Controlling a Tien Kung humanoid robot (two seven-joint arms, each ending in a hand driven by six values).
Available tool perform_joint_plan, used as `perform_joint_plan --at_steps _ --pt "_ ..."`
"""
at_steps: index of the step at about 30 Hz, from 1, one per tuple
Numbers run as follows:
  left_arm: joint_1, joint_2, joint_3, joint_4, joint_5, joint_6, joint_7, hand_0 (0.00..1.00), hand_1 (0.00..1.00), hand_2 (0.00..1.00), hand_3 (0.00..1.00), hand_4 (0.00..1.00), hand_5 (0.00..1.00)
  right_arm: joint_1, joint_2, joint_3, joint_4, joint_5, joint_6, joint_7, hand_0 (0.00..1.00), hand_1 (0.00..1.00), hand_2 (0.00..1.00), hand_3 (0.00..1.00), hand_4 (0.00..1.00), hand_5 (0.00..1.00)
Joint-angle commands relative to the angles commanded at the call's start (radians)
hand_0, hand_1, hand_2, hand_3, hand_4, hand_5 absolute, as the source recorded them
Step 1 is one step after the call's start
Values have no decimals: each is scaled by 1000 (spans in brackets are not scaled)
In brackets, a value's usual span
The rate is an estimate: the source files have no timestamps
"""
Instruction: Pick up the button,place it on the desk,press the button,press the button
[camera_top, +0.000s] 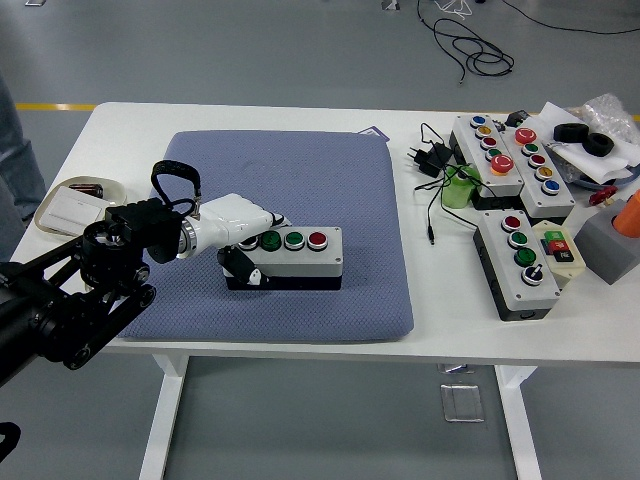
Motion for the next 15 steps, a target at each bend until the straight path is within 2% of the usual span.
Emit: perform_joint_plan --at_steps 1,2,7,8,13,14,15 --pt "1 1 -2 0 0 -3 1 599 707 772 935 791 330 0 0 0 0 1 0 0 653 474 618 563 303 228" --pt "1 1 -4 0 0 -6 2 637 746 823 998 974 558 0 0 0 0 1 0 0 653 474 618 563 303 228" --pt "2 3 -10 -3 0 -17 5 637 746 823 998 974 558 0 0 0 0 1 0 0 653 474 618 563 303 228" --pt "3 3 -13 -5 0 -19 5 721 816 881 998 998 706 0 0 0 0 0 0 0 654 474 618 563 303 228" --pt "8 6 -24 -13 0 -32 6 721 816 881 998 998 706 0 0 1 0 -1 0 1 654 474 618 563 303 228" --pt "9 6 -24 -14 0 -33 6 751 842 909 998 998 755 0 0 1 0 -1 0 1 654 474 618 563 303 228" --pt "9 6 -25 -14 0 -33 6 751 842 909 998 998 755 0 0 1 0 -1 0 1 654 474 618 563 303 228"
